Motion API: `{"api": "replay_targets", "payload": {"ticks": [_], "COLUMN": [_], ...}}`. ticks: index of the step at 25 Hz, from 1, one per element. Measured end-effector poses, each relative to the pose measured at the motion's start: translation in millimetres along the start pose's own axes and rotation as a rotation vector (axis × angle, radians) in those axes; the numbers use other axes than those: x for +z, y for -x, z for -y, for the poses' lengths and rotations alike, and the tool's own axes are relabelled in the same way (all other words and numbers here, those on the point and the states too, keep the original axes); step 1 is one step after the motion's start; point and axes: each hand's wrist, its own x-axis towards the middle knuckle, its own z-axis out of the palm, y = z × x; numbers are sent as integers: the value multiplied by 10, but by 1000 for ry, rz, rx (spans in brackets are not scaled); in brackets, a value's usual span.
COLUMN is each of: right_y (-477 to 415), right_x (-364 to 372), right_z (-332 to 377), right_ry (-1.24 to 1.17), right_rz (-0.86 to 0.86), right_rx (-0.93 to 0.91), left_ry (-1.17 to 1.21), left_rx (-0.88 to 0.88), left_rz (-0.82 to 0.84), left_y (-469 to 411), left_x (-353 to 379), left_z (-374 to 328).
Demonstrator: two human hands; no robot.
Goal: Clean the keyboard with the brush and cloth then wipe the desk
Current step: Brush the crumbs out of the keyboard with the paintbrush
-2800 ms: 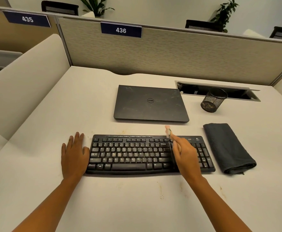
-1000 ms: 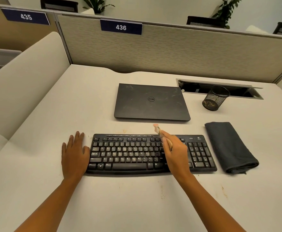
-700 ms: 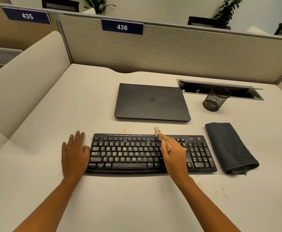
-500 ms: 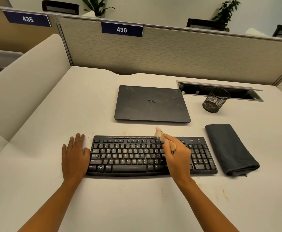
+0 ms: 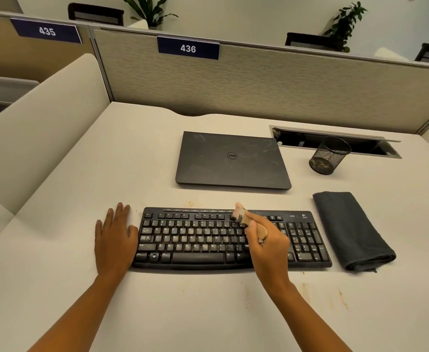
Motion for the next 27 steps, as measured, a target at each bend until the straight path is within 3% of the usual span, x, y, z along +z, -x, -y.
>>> {"api": "replay_targets", "payload": {"ticks": [5, 11, 16, 20, 27], "right_y": [-78, 29, -78, -44, -60], "right_x": [136, 101, 232, 100, 211], "right_z": [-17, 34, 29, 57, 89], "right_ry": [34, 26, 90, 32, 58], "right_rz": [124, 28, 130, 2, 135], "right_rx": [0, -14, -18, -16, -25], "left_ry": [-3, -7, -15, -1, -14], "left_rx": [2, 8, 6, 6, 6], "left_rz": [-2, -8, -3, -2, 4], "left_y": [-5, -13, -4, -13, -11], "left_x": [3, 9, 10, 16, 16], "left_z": [9, 8, 25, 11, 22]}}
